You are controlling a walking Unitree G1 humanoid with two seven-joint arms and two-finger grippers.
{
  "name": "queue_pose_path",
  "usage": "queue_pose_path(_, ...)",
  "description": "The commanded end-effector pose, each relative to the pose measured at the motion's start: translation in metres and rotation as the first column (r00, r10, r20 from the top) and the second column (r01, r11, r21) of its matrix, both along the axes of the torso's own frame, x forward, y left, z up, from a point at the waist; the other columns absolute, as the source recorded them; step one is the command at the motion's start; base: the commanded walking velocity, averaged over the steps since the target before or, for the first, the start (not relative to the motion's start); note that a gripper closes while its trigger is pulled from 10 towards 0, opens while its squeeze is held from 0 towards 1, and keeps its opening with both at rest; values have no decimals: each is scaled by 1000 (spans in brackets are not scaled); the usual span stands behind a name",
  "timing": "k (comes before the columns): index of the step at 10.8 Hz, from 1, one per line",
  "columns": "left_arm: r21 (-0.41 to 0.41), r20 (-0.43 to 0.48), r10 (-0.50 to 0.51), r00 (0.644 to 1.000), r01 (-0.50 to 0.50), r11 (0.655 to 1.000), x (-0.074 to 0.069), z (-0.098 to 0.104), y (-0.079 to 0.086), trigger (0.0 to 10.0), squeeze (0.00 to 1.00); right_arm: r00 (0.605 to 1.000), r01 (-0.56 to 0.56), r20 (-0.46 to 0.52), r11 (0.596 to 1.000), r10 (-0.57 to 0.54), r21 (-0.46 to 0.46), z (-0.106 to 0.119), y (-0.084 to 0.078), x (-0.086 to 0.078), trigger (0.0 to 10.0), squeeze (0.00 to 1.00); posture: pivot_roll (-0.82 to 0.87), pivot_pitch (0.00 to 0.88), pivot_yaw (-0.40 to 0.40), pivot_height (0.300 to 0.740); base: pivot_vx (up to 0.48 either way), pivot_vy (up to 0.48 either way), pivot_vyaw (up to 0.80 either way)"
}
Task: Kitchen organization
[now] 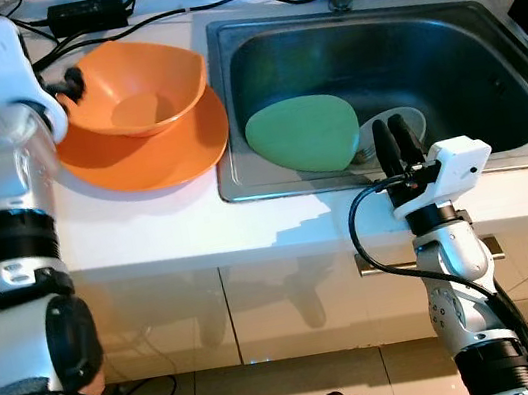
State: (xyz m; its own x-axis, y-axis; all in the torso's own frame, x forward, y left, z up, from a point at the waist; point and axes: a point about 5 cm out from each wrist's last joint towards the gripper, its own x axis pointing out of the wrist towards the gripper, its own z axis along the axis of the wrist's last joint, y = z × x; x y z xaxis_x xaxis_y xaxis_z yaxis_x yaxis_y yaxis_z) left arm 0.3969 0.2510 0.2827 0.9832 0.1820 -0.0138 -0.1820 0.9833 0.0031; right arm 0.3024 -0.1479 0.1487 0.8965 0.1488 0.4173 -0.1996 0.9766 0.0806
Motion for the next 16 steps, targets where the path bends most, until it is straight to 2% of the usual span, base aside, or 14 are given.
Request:
queue_pose_path(1,-39,-3,0,1000,0,999,-2,-3,-2,10000,0,988,-27,-152,1000,25,-15,-33,5,-5,10000,0,177,176,-13,740,0,0,0)
queue_pose_path(4,-109,-40,-15,999,11,994,-7,-19,-12,10000,0,987,-30,-155,999,27,-16,-35,6,-6,10000,0,173,171,-11,740,0,0,0)
queue_pose_path(6,-152,-42,-6,999,-1,988,-10,-21,-14,10000,0,987,-30,-155,999,27,-16,-35,5,-7,10000,0,173,166,-10,740,0,0,0)
queue_pose_path(7,-166,-40,0,999,-6,986,-11,-22,-15,10000,0,987,-30,-155,999,28,-15,-35,5,-7,10000,0,171,167,-11,740,0,0,0)
queue_pose_path(8,-213,0,10,1000,-9,977,-12,-19,-16,10000,0,987,-30,-156,999,27,-16,-35,5,-7,10000,0,168,172,-13,740,0,0,0)
queue_pose_path(9,-243,26,27,999,-20,970,-13,-15,-13,4353,0,988,-28,-155,999,25,-17,-35,5,-7,10000,0,168,173,-14,740,0,0,0)
queue_pose_path(10,-256,24,29,999,-22,966,-13,-15,-12,0,0,987,-28,-156,999,25,-17,-35,5,-7,10000,0,168,174,-15,740,0,0,0)
queue_pose_path(16,-265,14,19,1000,-15,964,-13,-18,-14,0,0,987,-31,-157,999,27,-18,-35,5,-7,10000,0,170,175,-18,740,0,0,0)
